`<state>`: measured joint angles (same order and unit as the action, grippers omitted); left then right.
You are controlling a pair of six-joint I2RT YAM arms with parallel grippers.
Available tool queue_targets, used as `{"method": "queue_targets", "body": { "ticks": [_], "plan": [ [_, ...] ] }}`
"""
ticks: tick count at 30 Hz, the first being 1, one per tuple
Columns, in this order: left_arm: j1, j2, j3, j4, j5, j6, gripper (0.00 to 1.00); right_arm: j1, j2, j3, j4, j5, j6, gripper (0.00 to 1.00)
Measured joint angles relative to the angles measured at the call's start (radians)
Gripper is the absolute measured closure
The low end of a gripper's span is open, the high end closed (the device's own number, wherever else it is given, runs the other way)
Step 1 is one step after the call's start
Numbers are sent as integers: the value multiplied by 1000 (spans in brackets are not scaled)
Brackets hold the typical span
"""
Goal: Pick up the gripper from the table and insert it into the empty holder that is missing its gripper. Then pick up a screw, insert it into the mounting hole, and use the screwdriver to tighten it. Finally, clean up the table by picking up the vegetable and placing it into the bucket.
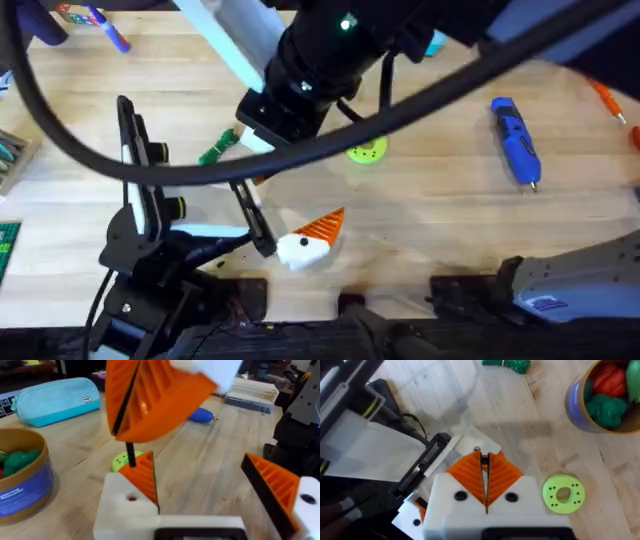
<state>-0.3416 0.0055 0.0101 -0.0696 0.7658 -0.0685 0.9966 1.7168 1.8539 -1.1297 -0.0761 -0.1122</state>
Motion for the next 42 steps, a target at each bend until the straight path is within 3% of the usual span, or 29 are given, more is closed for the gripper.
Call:
{"method": "queue_targets", "body": {
  "ticks": [17, 42],
  "plan": [
    [0, 0, 0, 0, 0, 0, 9, 0, 30, 1, -17, -85, -14, 995],
    [0, 0, 0, 0, 0, 0, 9, -5, 31, -11, 7, -58, -46, 995]
  ]
}}
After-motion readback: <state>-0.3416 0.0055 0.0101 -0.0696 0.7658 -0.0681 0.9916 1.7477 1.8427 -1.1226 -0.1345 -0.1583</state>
